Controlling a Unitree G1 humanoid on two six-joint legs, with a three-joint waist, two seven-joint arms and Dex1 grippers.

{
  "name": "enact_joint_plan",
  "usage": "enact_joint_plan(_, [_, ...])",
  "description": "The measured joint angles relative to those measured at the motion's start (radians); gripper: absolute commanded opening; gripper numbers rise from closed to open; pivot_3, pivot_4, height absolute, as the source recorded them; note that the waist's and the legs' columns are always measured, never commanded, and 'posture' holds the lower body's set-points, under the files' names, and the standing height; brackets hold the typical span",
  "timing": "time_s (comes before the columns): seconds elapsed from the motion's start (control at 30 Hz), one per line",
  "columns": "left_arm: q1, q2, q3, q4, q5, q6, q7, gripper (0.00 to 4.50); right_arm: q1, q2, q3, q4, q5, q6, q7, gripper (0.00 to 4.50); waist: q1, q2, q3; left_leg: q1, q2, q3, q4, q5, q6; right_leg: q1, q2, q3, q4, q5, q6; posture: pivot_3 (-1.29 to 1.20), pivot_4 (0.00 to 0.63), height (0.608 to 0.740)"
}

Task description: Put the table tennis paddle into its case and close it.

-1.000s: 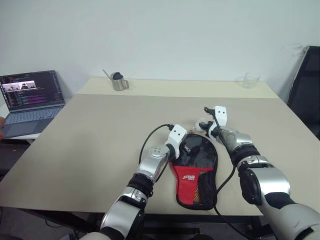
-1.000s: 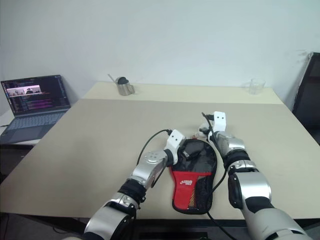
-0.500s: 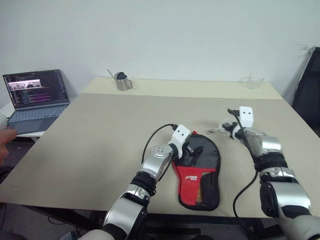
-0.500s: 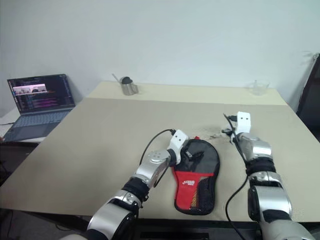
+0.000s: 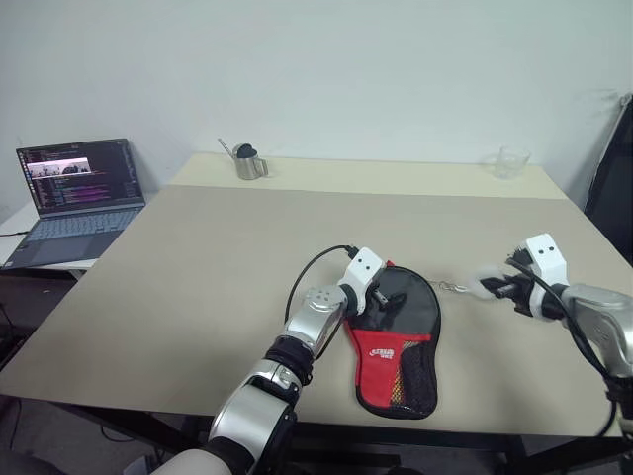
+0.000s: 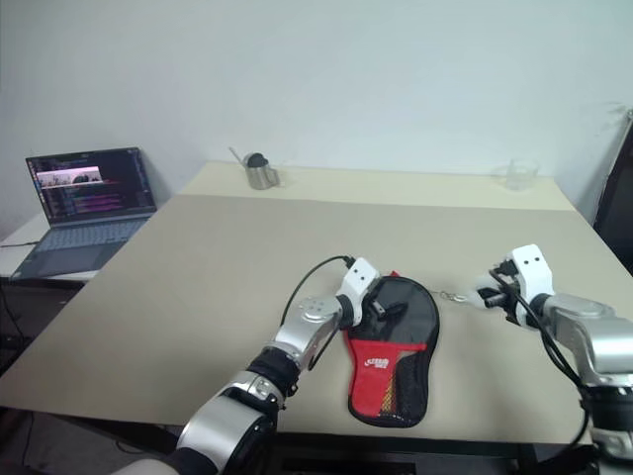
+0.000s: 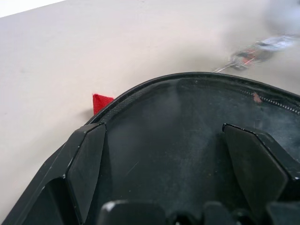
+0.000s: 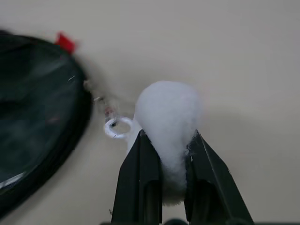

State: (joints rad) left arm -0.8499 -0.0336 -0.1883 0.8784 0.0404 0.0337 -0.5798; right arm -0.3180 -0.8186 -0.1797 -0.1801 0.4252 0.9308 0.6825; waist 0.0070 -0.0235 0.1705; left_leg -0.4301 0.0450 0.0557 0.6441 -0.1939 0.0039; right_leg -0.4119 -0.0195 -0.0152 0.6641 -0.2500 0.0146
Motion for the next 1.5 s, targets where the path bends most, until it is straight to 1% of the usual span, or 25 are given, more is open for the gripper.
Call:
enact_joint_plan(0.13, [-0.011,-0.007,0.0,0.019,0.002,-0.004,0.0,4.35,0.089,-0.045,-0.008,-0.09,0.03,-0.007,0.059,0.18,0.0,0.0,0.0,0.0,-0.001,-0.002,0.0,0.0,0.0,0.002,-0.001,-0.001,-0.005,-0.001,-0.002,0.0,0.15,0.74])
enact_joint_plan(0.4, [-0.028,-0.015,-0.005,0.05,0.019,-0.02,-0.007,4.35,0.294,-0.135,-0.009,-0.217,0.024,-0.15,0.169,0.18,0.006,-0.001,-0.001,0.0,-0.002,-0.003,0.0,-0.002,0.003,0.005,-0.002,-0.001,-0.011,0.0,-0.001,0.0,0.15,0.74])
enact_joint_plan(0.6, [-0.036,-0.03,-0.005,0.065,0.031,-0.022,-0.011,4.35,0.439,-0.186,-0.057,-0.284,0.037,-0.24,0.292,0.18,0.009,0.0,-0.003,-0.001,-0.002,-0.003,-0.001,-0.003,0.003,0.007,-0.002,-0.002,-0.017,0.0,0.0,0.0,0.15,0.74])
enact_joint_plan(0.73, [-0.043,-0.033,-0.005,0.075,0.039,-0.023,-0.011,4.35,0.506,-0.2,-0.074,-0.319,0.051,-0.254,0.347,0.18,0.012,-0.001,-0.003,-0.001,-0.002,-0.003,-0.001,-0.003,0.003,0.007,-0.002,-0.002,-0.018,0.0,0.0,0.0,0.15,0.74])
enact_joint_plan(1.03, [-0.052,-0.043,-0.005,0.096,0.046,-0.025,-0.01,4.35,0.59,-0.2,-0.075,-0.377,0.064,-0.268,0.366,0.18,0.017,-0.003,-0.004,-0.001,-0.002,-0.004,-0.001,-0.003,0.003,0.008,-0.002,-0.002,-0.018,0.0,0.0,0.0,0.15,0.74])
enact_joint_plan(1.27, [-0.065,-0.049,-0.005,0.119,0.052,-0.029,0.001,4.35,0.725,-0.223,-0.09,-0.453,0.069,-0.27,0.41,0.18,0.018,-0.003,-0.006,-0.001,-0.003,-0.006,-0.001,-0.003,0.003,0.008,-0.003,-0.002,-0.019,0.0,0.0,0.0,0.15,0.74])
enact_joint_plan(1.5, [-0.07,-0.056,-0.005,0.14,0.065,-0.045,0.003,4.35,0.882,-0.239,-0.113,-0.512,0.057,-0.33,0.479,0.17,0.018,-0.003,-0.009,0.0,-0.003,-0.008,0.0,-0.006,-0.001,0.008,-0.003,-0.004,-0.02,0.0,0.0,0.0,0.15,0.74])
